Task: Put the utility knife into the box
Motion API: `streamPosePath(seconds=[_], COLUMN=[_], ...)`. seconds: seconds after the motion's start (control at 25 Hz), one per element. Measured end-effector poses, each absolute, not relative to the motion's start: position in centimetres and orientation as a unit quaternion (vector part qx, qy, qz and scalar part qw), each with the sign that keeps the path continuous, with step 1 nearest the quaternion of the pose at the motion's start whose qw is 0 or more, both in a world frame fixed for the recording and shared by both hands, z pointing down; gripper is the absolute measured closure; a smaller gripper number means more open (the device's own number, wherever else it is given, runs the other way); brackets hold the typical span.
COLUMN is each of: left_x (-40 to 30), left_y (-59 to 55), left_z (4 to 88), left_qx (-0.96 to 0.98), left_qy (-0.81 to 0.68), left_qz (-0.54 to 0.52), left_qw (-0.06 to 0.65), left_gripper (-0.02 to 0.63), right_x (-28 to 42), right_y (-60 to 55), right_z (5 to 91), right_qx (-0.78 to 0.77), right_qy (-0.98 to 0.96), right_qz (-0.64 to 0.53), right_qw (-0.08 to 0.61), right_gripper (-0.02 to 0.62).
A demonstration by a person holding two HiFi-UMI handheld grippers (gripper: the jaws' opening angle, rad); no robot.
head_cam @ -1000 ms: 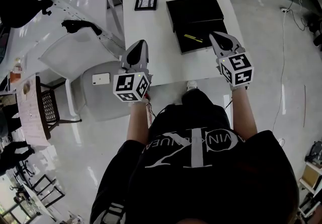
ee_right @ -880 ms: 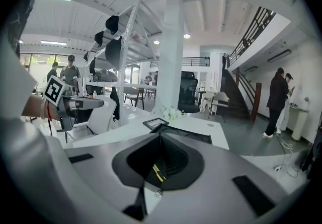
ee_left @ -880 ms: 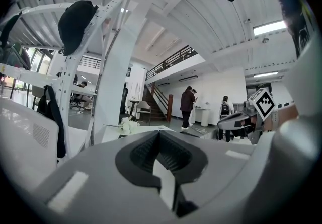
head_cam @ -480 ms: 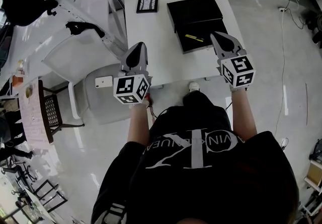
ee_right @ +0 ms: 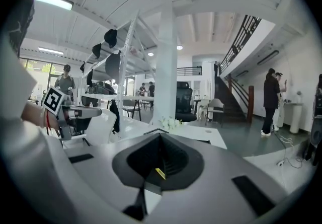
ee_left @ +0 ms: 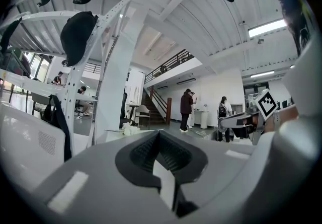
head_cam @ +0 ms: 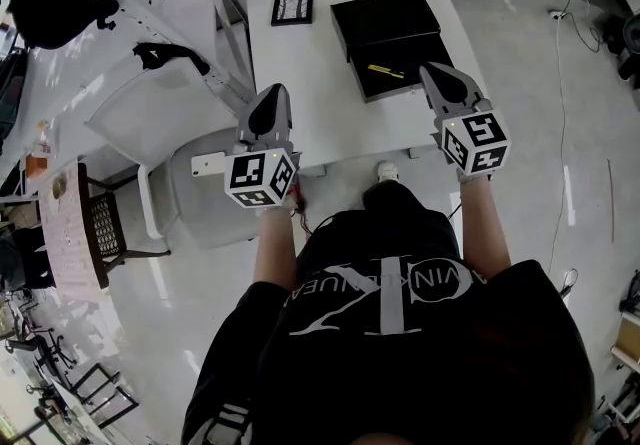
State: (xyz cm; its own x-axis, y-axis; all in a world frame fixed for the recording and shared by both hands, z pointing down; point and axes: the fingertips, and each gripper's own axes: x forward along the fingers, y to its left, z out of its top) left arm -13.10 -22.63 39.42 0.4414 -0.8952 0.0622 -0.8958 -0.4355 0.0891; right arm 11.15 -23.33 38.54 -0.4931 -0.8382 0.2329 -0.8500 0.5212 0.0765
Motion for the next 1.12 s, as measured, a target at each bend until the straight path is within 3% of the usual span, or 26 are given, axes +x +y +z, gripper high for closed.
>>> streamPosePath(seconds=[1.12], left_x=[-13.6], left_y=[-21.2], left_z=[38.5], left_qx=[0.854], left_qy=[-0.519], left_qz=[-0.005], left_qw=[0.041], left_gripper=[0.595], right_x=[11.0], right_y=[-21.1], right_z=[37.3], right_qx=[0.504], right_qy=[-0.858], right_qz=[0.013], right_qw=[0.103], right_gripper=[0.581])
